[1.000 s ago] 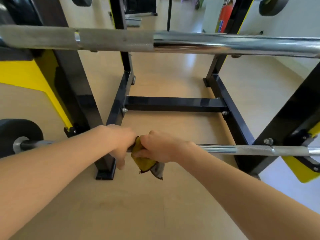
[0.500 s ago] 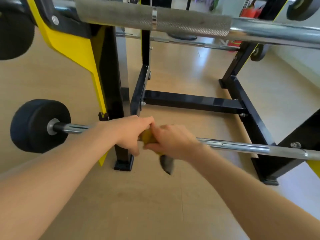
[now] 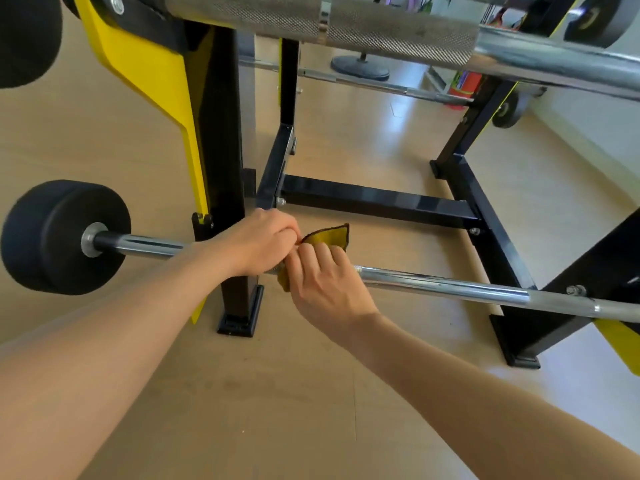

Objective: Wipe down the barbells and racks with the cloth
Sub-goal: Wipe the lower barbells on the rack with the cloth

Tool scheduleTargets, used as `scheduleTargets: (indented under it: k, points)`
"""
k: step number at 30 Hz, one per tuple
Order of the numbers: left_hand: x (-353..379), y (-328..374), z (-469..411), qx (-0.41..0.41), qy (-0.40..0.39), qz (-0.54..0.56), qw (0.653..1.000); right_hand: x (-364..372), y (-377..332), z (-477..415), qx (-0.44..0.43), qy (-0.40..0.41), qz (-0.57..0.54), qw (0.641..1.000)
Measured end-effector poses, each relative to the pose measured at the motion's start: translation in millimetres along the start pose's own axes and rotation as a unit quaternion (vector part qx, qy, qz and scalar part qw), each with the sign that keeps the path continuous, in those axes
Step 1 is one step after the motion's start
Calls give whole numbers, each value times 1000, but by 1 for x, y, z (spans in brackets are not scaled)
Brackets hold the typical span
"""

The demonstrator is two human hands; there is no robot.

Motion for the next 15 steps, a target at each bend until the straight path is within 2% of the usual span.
scheduleTargets:
  k: [2, 4, 6, 8, 10, 12, 15]
  points:
    - [-2, -1, 1, 6, 39, -2, 999, -6, 9, -12, -37, -12, -15, 999]
    - [-1, -3, 2, 4, 66, 5, 998, -7, 25, -25, 10, -89, -136, 987]
    - [0, -6, 5, -5, 78, 33, 996, -1, 40, -37, 107, -173, -304, 931]
    - [-2, -7, 6, -20, 65, 64, 996, 5, 52, -42, 167, -214, -387, 881]
    - [-2, -6, 6, -25, 25, 63, 997, 10, 60, -36, 192, -256, -379, 868]
    - [-2, 0, 6, -8, -30, 48, 998, 13, 66, -24, 219, -279, -335, 873]
    - [3, 10, 4, -3, -99, 94, 991, 6, 69, -15, 244, -211, -366, 873]
Point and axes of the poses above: each hand's wrist, its own z-axis away from the middle knuckle, its own x-axis out of the palm, y = z × x, the point moved 6 cm from there along -z, towards the middle knuckle, and after that the axes turned 4 degrees about -z, right-handed, at the moved point
